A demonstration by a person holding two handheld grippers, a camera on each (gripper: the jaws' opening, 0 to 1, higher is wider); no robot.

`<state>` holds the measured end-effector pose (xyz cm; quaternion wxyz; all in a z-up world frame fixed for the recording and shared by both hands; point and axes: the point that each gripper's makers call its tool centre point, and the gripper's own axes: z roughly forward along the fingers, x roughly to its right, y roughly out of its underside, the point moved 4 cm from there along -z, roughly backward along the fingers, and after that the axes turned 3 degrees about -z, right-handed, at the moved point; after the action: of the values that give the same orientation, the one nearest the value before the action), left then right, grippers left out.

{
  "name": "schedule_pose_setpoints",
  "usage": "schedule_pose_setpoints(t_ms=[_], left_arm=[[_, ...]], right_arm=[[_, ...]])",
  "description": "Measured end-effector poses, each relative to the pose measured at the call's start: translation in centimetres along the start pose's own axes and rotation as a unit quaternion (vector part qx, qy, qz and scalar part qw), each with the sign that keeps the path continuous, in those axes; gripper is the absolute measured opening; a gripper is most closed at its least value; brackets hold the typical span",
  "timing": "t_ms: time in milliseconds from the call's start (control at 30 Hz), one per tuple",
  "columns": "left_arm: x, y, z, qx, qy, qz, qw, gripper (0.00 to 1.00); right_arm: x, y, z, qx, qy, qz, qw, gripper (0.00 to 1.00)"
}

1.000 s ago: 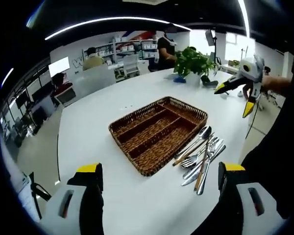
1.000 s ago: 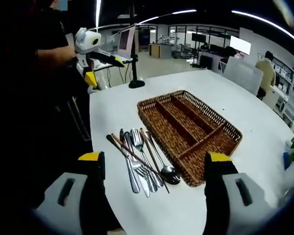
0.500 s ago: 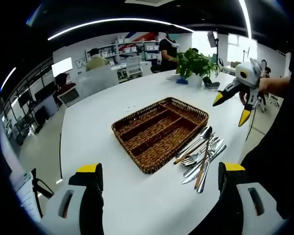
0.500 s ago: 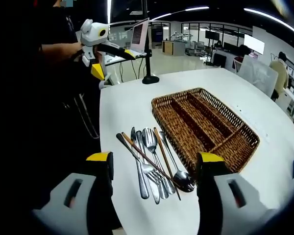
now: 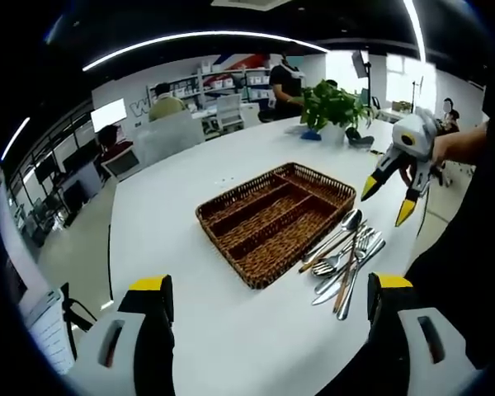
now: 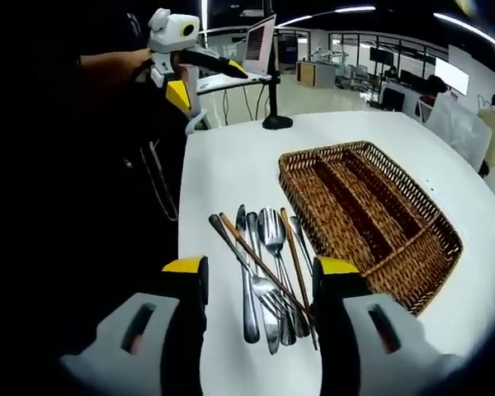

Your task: Arrange the knives, forks, and spoons in their matching storage slots by inserting each utensil handle-first until every utensil is classified and aligned in the correct compartment

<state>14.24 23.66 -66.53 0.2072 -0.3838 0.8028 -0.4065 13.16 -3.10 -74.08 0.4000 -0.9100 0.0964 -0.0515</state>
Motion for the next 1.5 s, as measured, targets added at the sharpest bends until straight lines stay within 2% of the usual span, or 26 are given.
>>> schedule_pose_setpoints(t_ms=[133, 400, 500, 833, 1067, 1267, 1333, 1500], left_arm=[[-0.1, 0.0, -0.4, -0.001, -0.003, -0.002, 1.0, 1.0], [-0.9, 0.3, -1.1, 0.005, -0.014, -0.011, 0.9998, 1.0], [-0.9, 0.5, -1.3, 0.006, -0.019, -0.011, 0.9997, 1.0], [-0.8, 0.8, -1.8, 0.006, -0.02, -0.026, 0.9994, 1.0], [-0.4, 0.6, -1.7, 0.011, -0.019, -0.027, 0.9994, 1.0], [-0.8, 0.9, -2.0, 0.016, -0.027, -0.03, 0.999, 1.0], [-0.9, 0.8, -2.2, 0.02, -0.031, -0.031, 0.9988, 1.0], [-0.7, 1.1, -2.1, 0.019, -0.03, -0.033, 0.9989, 1.0]], right_arm=[[-0.5, 0.4, 0.8, -0.007, -0.02, -0.014, 0.9997, 0.45], [-0.6, 0.7, 2.5, -0.007, -0.036, -0.013, 0.9992, 0.39], [-0.8, 1.1, 3.1, -0.017, -0.045, -0.024, 0.9985, 0.34], [-0.9, 1.8, 4.9, -0.032, -0.063, -0.043, 0.9965, 0.29], [-1.1, 2.6, 6.1, -0.045, -0.085, -0.069, 0.993, 0.29], [-1.2, 3.7, 6.8, -0.052, -0.092, -0.082, 0.991, 0.22], [-1.3, 4.3, 7.1, -0.059, -0.096, -0.103, 0.9882, 0.2], [-1.6, 4.3, 7.2, -0.055, -0.101, -0.114, 0.9867, 0.15]])
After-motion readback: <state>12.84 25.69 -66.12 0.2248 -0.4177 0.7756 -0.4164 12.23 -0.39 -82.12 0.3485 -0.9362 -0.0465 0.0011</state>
